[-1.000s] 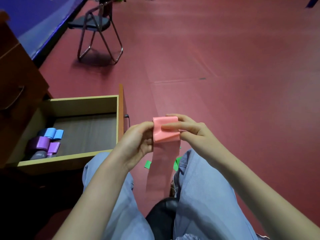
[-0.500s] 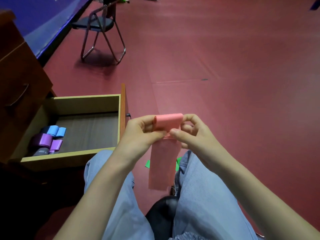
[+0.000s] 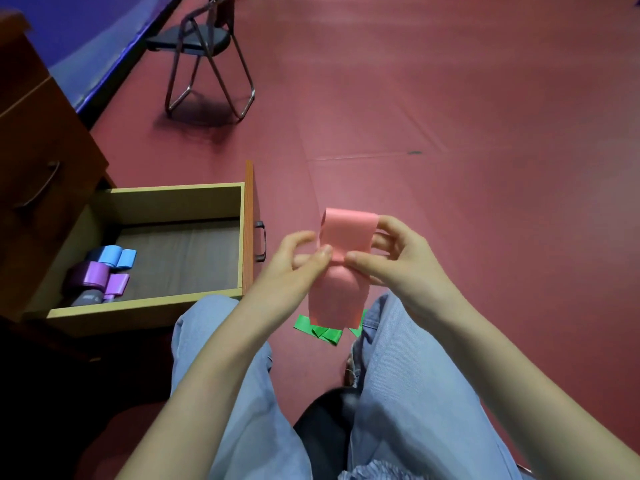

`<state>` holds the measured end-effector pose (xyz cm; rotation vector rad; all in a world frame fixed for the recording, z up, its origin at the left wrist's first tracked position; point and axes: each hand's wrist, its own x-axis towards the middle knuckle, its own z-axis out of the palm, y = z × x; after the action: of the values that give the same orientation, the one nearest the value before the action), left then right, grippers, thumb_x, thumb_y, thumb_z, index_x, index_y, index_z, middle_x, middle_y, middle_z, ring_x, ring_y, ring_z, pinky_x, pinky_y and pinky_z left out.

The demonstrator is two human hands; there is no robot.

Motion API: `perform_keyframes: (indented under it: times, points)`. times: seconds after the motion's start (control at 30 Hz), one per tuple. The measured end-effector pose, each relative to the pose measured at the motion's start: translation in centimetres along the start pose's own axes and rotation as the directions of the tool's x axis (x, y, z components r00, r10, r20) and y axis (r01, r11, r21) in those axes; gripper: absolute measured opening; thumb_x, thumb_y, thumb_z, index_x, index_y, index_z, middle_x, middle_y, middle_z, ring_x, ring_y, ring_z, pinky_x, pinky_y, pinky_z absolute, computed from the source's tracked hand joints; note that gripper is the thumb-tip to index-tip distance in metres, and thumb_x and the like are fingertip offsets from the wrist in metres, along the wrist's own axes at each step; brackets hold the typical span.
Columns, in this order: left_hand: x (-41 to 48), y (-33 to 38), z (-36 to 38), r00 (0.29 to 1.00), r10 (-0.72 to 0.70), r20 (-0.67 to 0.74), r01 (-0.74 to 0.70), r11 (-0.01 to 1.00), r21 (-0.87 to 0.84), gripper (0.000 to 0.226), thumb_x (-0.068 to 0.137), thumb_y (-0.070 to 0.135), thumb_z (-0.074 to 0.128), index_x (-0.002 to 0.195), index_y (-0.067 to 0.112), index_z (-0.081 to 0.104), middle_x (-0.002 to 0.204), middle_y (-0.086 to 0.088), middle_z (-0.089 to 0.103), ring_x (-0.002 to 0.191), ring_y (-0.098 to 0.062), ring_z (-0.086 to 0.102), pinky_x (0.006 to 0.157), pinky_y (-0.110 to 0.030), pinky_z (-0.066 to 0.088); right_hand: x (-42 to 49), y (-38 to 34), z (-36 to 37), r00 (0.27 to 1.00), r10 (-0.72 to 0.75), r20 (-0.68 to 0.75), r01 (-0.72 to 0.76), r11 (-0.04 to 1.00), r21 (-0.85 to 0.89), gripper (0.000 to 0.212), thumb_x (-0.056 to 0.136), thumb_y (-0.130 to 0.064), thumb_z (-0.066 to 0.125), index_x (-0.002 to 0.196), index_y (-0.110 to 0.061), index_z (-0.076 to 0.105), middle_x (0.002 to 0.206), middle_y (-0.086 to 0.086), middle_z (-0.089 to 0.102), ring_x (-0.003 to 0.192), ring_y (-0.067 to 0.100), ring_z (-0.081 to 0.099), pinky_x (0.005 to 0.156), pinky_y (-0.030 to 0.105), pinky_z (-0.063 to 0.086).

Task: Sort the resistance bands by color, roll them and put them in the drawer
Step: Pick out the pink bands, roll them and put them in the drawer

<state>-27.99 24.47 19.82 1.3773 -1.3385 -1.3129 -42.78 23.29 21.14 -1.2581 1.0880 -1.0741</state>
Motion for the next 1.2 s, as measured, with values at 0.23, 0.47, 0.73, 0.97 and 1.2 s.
perform_keyframes:
  times: [0.23, 0.47, 0.73, 0.97, 1.2]
  points:
    - [0.2, -0.1, 0.6, 0.991, -0.127, 0.038, 0.128, 0.991, -0.033, 0.036, 0.094, 0.033, 0.040, 0.068, 0.019, 0.061, 0.055, 0.012, 0.058, 0.055, -0.003, 0.052, 0.056, -0.015, 0.043, 0.2, 0.4, 0.5, 0.976, -0.189, -0.108, 0.187, 0.982, -0.029, 0.032, 0.074, 0.012, 0.062, 0.081, -0.019, 0.056, 0.075, -0.013, 0.062, 0.066, -0.005, 0.058, 0.064, 0.010, 0.047]
    - [0.6, 0.4, 1.1, 0.965, -0.261, -0.037, 0.234, 0.911, -0.341, 0.030, 0.089, 0.023, 0.046, 0.072, 0.015, 0.070, 0.069, -0.002, 0.068, 0.066, -0.013, 0.062, 0.063, -0.026, 0.048, -0.3, 1.8, 0.8, 0.973, -0.214, -0.091, 0.207, 0.975, -0.080, 0.042, 0.068, 0.019, 0.057, 0.065, -0.023, 0.057, 0.069, -0.014, 0.066, 0.071, -0.002, 0.059, 0.065, 0.013, 0.047]
    - [0.4, 0.0, 1.3, 0.967, -0.247, 0.060, 0.254, 0.933, -0.256, 0.034, 0.090, 0.044, 0.041, 0.098, 0.018, 0.062, 0.102, -0.010, 0.065, 0.091, -0.022, 0.061, 0.090, -0.039, 0.047, -0.9, 2.1, 0.9, 0.989, -0.138, -0.050, 0.134, 0.989, -0.068, 0.049, 0.068, 0.021, 0.050, 0.059, -0.027, 0.060, 0.091, -0.007, 0.060, 0.081, -0.006, 0.058, 0.074, 0.016, 0.043]
    - [0.1, 0.3, 2.7, 0.993, -0.109, -0.043, 0.093, 0.958, -0.272, 0.014, 0.094, 0.027, 0.040, 0.099, 0.023, 0.053, 0.099, -0.001, 0.061, 0.091, -0.014, 0.057, 0.087, -0.029, 0.046, -1.5, 1.9, 1.3, 0.992, -0.065, -0.111, 0.071, 0.996, 0.053, 0.051, 0.081, 0.013, 0.039, 0.088, -0.030, 0.066, 0.102, -0.007, 0.066, 0.093, 0.003, 0.061, 0.079, 0.014, 0.049]
    - [0.3, 0.2, 4.2, 0.968, -0.030, -0.248, -0.047, 0.954, -0.297, 0.010, 0.094, 0.029, 0.040, 0.087, 0.027, 0.048, 0.091, 0.006, 0.057, 0.087, -0.014, 0.057, 0.081, -0.030, 0.046, -1.7, 1.7, 2.8, 0.994, 0.039, -0.100, -0.026, 0.992, 0.123, 0.036, 0.096, -0.024, 0.032, 0.131, -0.032, 0.035, 0.133, -0.015, 0.044, 0.120, 0.001, 0.043, 0.098, 0.014, 0.036]
